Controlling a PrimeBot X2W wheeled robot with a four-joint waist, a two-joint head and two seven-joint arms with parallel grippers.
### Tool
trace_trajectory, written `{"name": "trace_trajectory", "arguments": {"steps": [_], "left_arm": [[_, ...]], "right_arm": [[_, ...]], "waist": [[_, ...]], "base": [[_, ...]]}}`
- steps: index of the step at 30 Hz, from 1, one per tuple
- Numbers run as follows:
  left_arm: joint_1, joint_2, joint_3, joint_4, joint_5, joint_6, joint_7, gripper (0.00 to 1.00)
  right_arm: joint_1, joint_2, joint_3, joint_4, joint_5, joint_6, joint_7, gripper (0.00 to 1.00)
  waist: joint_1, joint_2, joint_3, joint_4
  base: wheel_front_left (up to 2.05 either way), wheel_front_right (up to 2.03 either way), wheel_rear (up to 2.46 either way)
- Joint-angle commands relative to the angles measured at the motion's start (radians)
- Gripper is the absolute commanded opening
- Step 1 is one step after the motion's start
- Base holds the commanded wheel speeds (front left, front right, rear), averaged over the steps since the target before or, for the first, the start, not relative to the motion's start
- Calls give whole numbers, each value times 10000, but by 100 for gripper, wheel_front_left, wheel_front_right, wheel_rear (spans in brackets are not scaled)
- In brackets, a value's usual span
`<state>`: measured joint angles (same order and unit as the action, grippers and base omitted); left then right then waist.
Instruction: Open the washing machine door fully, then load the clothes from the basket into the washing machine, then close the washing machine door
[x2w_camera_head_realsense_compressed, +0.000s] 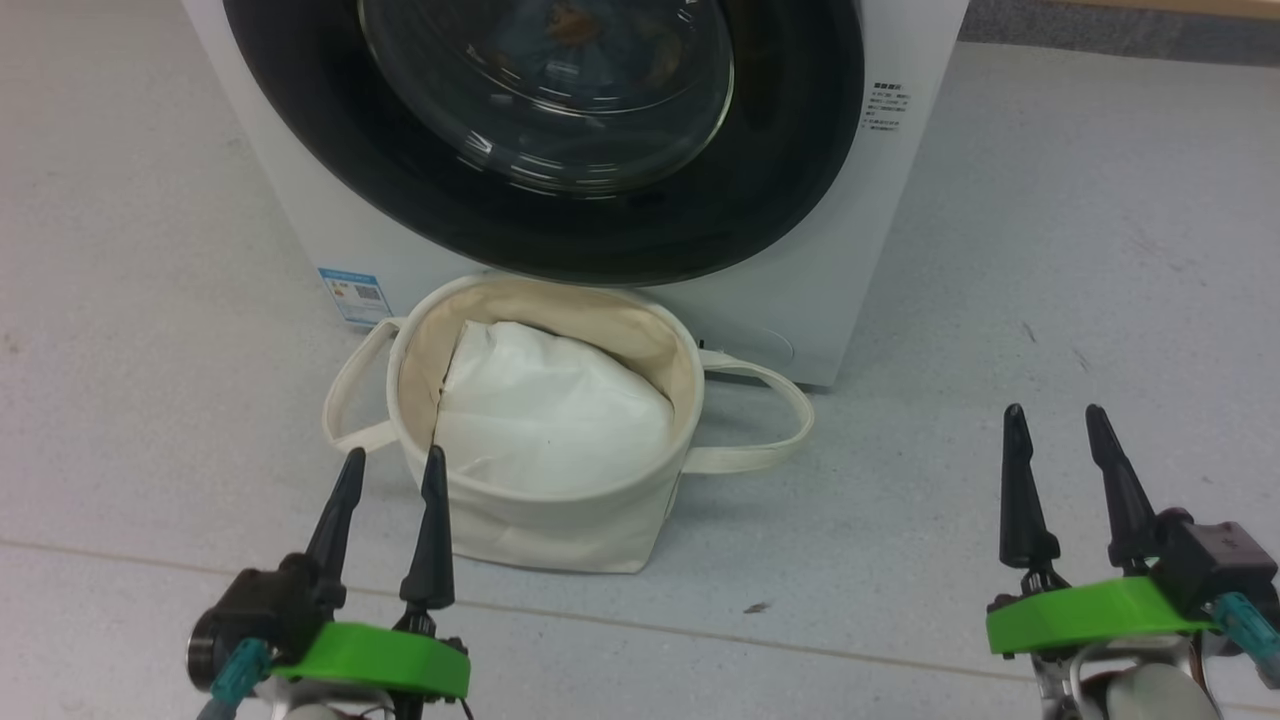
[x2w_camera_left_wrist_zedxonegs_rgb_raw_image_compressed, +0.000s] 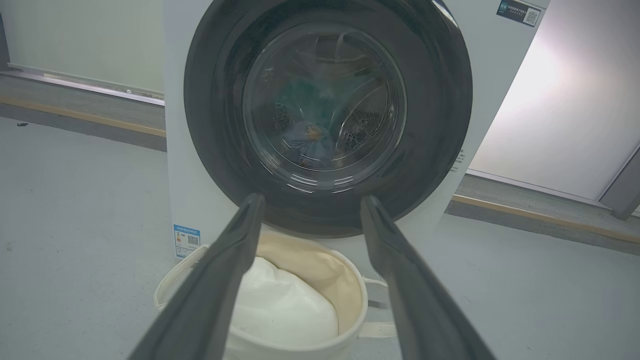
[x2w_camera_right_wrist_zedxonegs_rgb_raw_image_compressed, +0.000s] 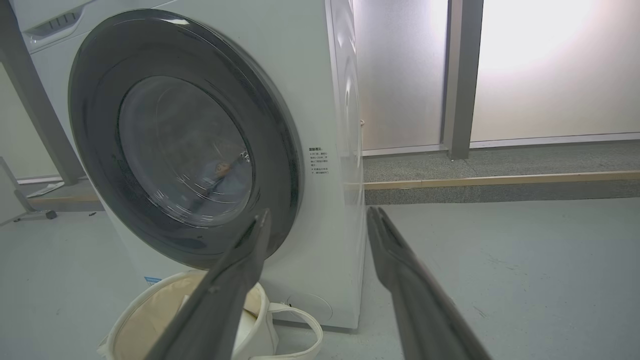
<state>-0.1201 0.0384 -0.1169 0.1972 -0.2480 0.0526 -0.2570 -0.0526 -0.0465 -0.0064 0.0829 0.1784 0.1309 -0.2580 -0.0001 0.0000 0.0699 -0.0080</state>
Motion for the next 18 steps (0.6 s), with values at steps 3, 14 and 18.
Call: {"name": "trace_trajectory", "arguments": {"steps": [3,14,18], "left_arm": [[-201,118,299,-310,202,51,-47,100],[93,118,246,-303,-132,364,-47,100],[213,118,119,-260,-5,511,-47,100]], "right_arm": [[-135,-38,104,-347,-40,-2,-38,100],[-35,-38,-142,37,115,-2,-38,100],[-12,-38,-229,106,68,-2,-38,100]], "waist": [[1,0,26,10],[1,0,-378,20],[1,0,-472,6]], "base": [[0,0,0],[0,0,0],[0,0,0]]}}
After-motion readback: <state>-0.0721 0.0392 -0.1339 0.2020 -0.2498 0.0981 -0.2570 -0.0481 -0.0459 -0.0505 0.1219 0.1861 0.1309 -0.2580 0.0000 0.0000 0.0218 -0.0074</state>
